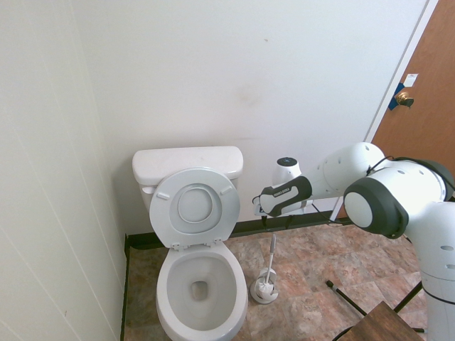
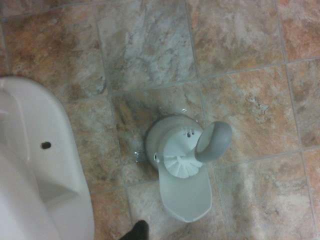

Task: Clean the toilet

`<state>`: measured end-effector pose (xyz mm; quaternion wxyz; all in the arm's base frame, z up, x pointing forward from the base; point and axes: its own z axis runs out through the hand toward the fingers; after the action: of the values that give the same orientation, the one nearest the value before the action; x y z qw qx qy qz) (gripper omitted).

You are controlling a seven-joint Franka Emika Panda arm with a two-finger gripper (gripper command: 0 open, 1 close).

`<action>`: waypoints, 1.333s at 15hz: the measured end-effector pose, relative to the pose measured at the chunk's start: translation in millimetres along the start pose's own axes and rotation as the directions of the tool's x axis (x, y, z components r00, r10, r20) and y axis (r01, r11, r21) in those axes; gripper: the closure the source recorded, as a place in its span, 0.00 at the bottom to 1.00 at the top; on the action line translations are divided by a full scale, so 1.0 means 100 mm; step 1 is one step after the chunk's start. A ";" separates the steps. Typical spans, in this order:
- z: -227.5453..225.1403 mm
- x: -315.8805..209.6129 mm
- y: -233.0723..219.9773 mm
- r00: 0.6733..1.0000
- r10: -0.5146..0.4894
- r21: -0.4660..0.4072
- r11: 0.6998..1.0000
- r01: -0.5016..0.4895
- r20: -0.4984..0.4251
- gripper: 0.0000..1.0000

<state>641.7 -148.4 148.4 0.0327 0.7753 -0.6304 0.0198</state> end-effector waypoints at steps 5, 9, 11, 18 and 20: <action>0.32 0.14 -0.14 0.998 0.055 -0.005 0.998 -0.055 0.023 0.00; 0.53 0.10 -0.21 0.995 0.102 -0.023 0.995 -0.101 0.015 0.00; 0.64 0.12 -0.25 0.990 0.142 -0.026 0.989 -0.142 0.003 0.00; 1.03 0.11 -0.31 0.970 0.242 -0.059 0.968 -0.243 -0.026 0.00; 1.12 0.11 -0.35 0.968 0.251 -0.069 0.965 -0.252 -0.030 0.00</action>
<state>676.6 -160.7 36.9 0.0645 0.6871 -0.7237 0.0089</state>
